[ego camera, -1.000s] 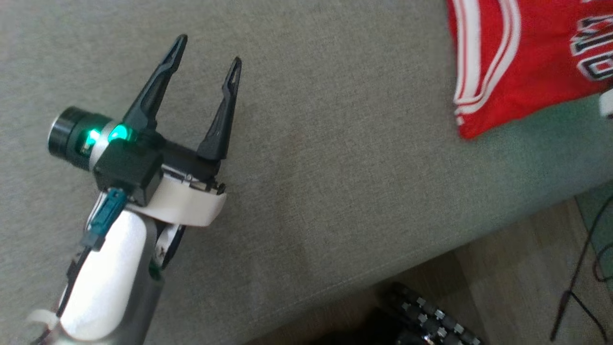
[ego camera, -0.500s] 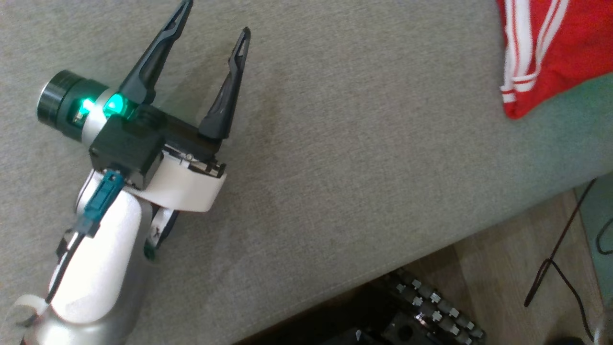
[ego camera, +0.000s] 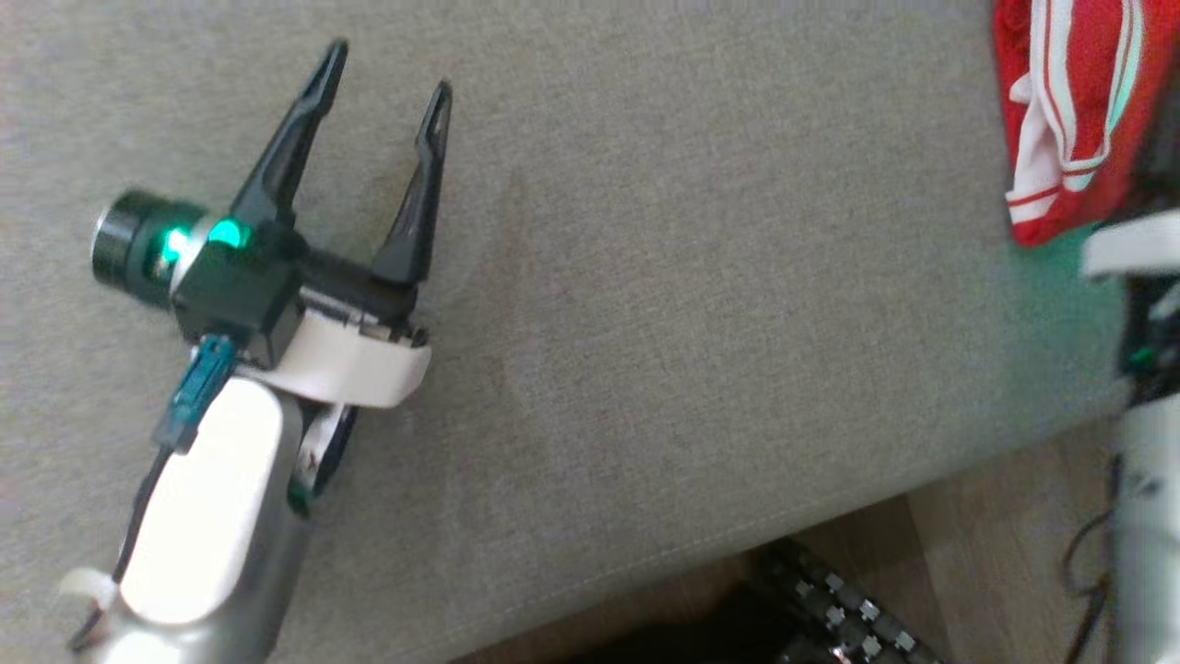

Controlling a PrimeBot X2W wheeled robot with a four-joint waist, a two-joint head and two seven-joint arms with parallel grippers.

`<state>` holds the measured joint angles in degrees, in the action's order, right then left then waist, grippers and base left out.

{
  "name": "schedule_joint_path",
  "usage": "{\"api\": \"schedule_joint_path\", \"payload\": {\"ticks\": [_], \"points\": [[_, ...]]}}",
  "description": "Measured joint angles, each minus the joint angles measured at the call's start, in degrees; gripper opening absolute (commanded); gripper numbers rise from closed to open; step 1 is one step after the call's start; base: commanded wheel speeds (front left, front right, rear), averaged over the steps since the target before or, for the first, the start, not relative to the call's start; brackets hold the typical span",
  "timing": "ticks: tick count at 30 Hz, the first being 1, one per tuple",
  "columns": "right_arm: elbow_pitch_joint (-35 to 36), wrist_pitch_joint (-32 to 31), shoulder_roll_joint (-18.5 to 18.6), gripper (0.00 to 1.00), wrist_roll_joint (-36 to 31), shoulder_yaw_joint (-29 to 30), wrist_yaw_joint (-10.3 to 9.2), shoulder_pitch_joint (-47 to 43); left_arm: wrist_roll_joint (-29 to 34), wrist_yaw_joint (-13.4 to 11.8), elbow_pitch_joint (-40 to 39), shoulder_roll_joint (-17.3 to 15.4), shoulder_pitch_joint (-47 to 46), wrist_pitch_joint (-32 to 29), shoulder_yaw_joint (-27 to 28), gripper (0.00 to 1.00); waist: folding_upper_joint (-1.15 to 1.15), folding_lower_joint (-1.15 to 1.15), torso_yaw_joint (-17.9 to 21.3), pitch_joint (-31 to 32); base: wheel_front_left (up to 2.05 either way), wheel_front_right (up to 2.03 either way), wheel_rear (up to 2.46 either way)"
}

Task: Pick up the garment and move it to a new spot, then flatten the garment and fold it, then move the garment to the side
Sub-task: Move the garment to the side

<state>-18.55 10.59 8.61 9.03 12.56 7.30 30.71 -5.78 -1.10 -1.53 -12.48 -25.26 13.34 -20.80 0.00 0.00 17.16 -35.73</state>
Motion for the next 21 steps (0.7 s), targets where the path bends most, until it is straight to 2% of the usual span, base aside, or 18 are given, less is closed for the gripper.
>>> {"api": "schedule_joint_path", "payload": {"ticks": [6,13,21], "points": [[7.1,1.6,-4.4,1.00,-0.5,-6.5,0.00,-9.2,-1.9,-2.2,1.8,0.5,5.2,0.8,1.9,1.00,0.00,0.00,-2.8,4.9,0.00,0.00,0.00],[12.2,1.8,-5.2,1.00,-0.4,-12.9,0.00,-15.5,-4.1,-4.4,2.8,2.2,9.2,1.0,4.5,1.00,0.00,0.00,-8.3,9.6,0.00,0.00,0.00],[15.1,-1.1,-5.7,1.00,-0.4,-13.9,0.00,-20.2,-5.1,-5.1,3.2,3.4,13.6,1.0,6.9,1.00,0.00,0.00,-13.6,14.7,0.00,0.00,0.00]]}}
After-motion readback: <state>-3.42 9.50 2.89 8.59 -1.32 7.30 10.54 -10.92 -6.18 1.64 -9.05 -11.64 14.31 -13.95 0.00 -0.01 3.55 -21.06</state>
